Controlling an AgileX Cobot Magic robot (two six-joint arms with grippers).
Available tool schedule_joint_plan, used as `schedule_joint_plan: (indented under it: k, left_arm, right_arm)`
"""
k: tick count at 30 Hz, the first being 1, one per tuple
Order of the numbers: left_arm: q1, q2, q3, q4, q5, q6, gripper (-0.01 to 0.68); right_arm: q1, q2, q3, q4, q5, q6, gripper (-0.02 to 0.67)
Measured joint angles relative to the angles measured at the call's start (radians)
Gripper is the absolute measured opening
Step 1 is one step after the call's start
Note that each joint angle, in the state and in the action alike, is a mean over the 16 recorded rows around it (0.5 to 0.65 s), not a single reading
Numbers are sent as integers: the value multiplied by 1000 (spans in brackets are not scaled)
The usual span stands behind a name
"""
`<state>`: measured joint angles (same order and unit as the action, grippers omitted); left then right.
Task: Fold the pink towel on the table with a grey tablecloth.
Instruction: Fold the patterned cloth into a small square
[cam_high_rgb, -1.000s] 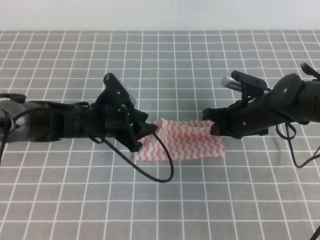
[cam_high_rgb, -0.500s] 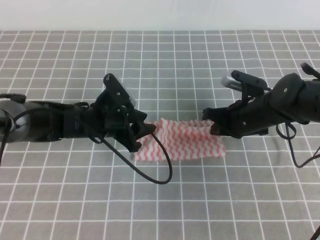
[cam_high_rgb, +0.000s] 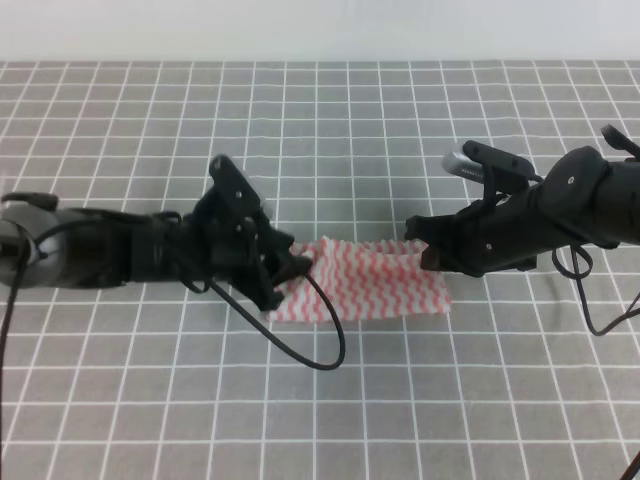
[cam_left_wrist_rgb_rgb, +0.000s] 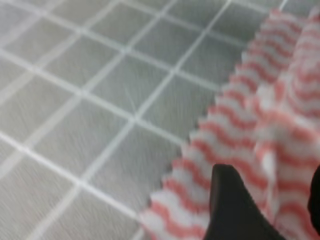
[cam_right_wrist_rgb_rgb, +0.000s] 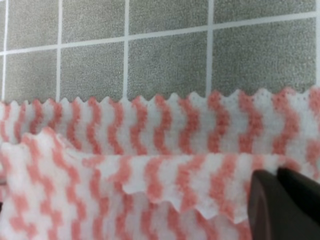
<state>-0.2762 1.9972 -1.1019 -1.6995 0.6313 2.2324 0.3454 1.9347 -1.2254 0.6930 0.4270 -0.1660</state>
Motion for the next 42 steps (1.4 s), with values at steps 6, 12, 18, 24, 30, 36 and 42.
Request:
schedule_joint_plan:
  k: [6,12,18,24,30,36,42]
  left_arm:
    - [0,19,0,-5,-5,-3,300]
    - [0,27,0,-12,-3,0,247]
    - [0,28,0,-5,6,8,149]
    - [0,31,0,30,18,0,56]
    - [0,33,0,68,21,-20,15]
    - [0,22,0,81,3,-40,2]
    - [0,4,0,66,-33,-47,-1]
  right_arm:
    - [0,3,0,0,0,0,-15]
    - [0,5,0,0,0,0,-15]
    - [0,6,0,0,-1,0,-15]
    - [0,7,-1,0,-1,0,-15]
    - [0,7,0,0,-1,0,-15]
    - [0,7,-1,0,-1,0,-15]
    - [0,7,0,0,-1,0,-15]
